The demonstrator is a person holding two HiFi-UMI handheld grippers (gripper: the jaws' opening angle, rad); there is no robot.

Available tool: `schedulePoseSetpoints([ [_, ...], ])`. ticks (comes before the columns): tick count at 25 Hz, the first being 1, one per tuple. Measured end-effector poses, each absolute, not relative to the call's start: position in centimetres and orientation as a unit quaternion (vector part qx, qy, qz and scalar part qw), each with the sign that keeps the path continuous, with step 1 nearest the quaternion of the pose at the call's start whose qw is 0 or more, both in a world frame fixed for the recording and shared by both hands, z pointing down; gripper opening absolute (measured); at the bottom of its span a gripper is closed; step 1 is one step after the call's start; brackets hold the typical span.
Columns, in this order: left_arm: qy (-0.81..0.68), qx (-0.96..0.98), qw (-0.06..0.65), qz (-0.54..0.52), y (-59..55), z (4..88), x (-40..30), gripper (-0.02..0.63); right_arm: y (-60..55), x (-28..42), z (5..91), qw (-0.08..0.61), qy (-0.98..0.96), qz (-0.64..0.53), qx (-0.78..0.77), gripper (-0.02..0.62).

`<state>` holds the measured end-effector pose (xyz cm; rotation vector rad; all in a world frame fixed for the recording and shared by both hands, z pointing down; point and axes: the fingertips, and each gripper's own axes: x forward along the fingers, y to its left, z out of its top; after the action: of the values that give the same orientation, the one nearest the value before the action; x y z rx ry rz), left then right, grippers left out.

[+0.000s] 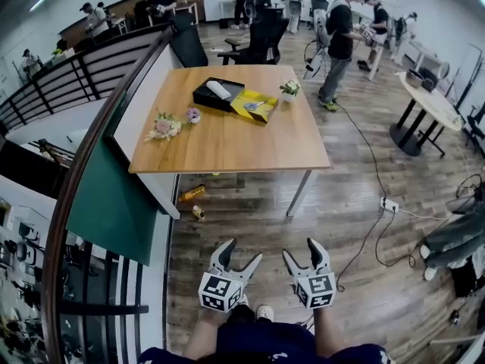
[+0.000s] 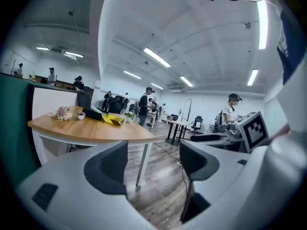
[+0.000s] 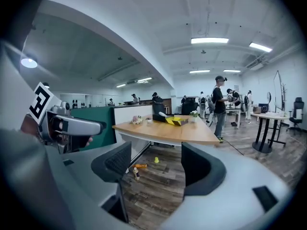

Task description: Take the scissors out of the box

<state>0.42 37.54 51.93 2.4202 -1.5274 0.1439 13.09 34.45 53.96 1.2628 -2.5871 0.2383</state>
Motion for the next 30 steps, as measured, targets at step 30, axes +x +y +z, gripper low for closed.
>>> schedulePoseSetpoints([
  [30, -0.526, 0.823, 0.212, 0.007, 29.4, 53.7, -8.1, 0.305, 26.0, 5.4, 57.0, 0.149, -0.889, 0.087, 0.425, 0.318],
])
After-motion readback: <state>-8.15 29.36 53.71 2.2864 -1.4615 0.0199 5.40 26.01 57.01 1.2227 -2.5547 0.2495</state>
